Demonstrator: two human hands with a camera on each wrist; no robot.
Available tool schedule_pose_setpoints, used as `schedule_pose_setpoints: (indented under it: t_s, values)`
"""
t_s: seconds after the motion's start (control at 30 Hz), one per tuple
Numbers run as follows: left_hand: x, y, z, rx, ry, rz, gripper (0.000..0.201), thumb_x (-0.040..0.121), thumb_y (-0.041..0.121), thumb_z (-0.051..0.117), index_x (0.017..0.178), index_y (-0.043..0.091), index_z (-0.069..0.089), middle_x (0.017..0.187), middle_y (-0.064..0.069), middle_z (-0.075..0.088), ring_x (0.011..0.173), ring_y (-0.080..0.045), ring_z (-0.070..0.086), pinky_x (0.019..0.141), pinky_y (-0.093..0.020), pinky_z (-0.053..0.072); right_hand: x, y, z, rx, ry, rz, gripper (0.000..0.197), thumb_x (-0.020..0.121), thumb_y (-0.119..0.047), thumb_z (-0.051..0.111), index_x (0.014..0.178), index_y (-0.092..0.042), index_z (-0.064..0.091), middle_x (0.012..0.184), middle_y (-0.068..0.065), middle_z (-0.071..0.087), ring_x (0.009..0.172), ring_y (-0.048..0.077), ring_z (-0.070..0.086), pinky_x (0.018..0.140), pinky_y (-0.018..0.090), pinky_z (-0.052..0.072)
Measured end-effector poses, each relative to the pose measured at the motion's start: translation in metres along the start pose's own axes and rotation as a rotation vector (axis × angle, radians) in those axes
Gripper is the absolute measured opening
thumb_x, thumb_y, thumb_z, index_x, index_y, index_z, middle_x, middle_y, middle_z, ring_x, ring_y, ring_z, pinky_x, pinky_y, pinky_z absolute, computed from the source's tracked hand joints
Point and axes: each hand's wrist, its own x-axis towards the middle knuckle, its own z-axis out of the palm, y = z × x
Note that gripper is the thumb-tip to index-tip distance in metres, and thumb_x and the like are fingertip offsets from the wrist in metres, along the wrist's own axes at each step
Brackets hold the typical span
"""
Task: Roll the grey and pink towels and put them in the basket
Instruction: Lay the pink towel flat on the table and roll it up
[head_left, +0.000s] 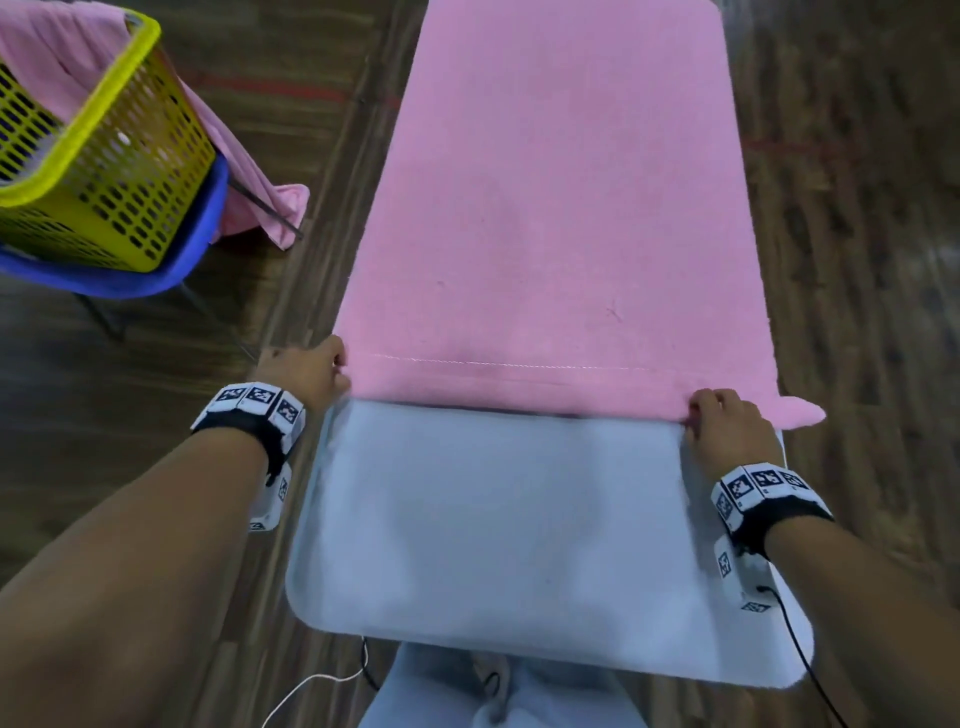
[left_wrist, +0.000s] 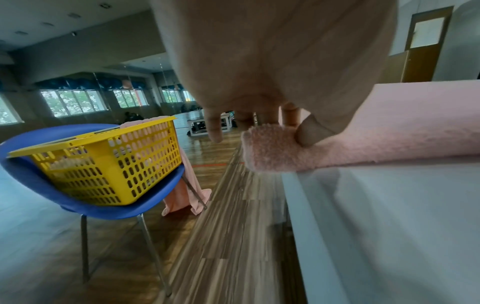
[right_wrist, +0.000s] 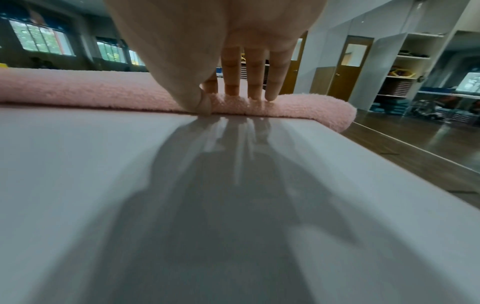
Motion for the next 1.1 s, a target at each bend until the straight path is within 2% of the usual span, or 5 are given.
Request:
schedule_pose_setpoints:
  t_s: [0.23,0.5,0.7,0.9,1.1]
  values:
    - [-0.031,0.029,0.024,0.132,0.505,0.314,0.02,0.086,0.029,0.055,0.103,0.02,0.063,0.097,-0.008,0.065,0.089,-0.032,0.058,0.082,-0.044,0.041,0.006,0.001,0.003,-0.007,0.023,0.05,0.022,0.089,-0.014,0.056,0.11,-0.009,0.058,0.109,0.017,0.055,0.09,0.039,0.056,0.071,0.043,0.046]
    - [-0.026,0.05,0.028,0.048,0.235,0.238,0.032,0.091,0.025,0.053,0.122,0.027,0.061,0.125,0.002,0.063,0.115,-0.026,0.055,0.097,-0.04,0.037,0.034,0.013,-0.013,-0.104,-0.003,-0.039,0.024,0.092,-0.024,0.05,0.112,-0.017,0.059,0.105,0.008,0.064,0.096,0.032,0.055,0.081,0.041,0.044]
    - [-0.018,0.054,0.014,0.132,0.179,0.187,0.029,0.09,0.034,0.048,0.112,0.027,0.067,0.113,0.002,0.067,0.111,-0.026,0.053,0.098,-0.037,0.038,0.039,0.023,-0.022,0.058,-0.15,-0.07,0.024,0.092,-0.023,0.049,0.112,-0.017,0.06,0.108,0.011,0.066,0.095,0.032,0.061,0.083,0.041,0.048]
    - [-0.033,0.054,0.009,0.259,-0.093,0.074,0.04,0.088,0.044,0.036,0.106,0.03,0.069,0.122,0.0,0.053,0.121,-0.022,0.042,0.111,-0.049,0.02,0.03,0.027,-0.024,0.087,-0.462,-0.121,0.019,0.087,-0.029,0.051,0.074,-0.019,0.06,0.081,0.009,0.065,0.074,0.024,0.057,0.064,0.029,0.041]
    - [-0.064,0.078,0.025,0.19,0.306,0.052,0.025,0.09,0.029,0.052,0.111,0.019,0.061,0.111,-0.01,0.06,0.104,-0.034,0.056,0.097,-0.049,0.034,0.005,0.027,-0.007,-0.072,0.081,-0.254,0.023,0.087,-0.029,0.059,0.103,-0.012,0.059,0.096,0.013,0.054,0.081,0.033,0.052,0.069,0.038,0.042]
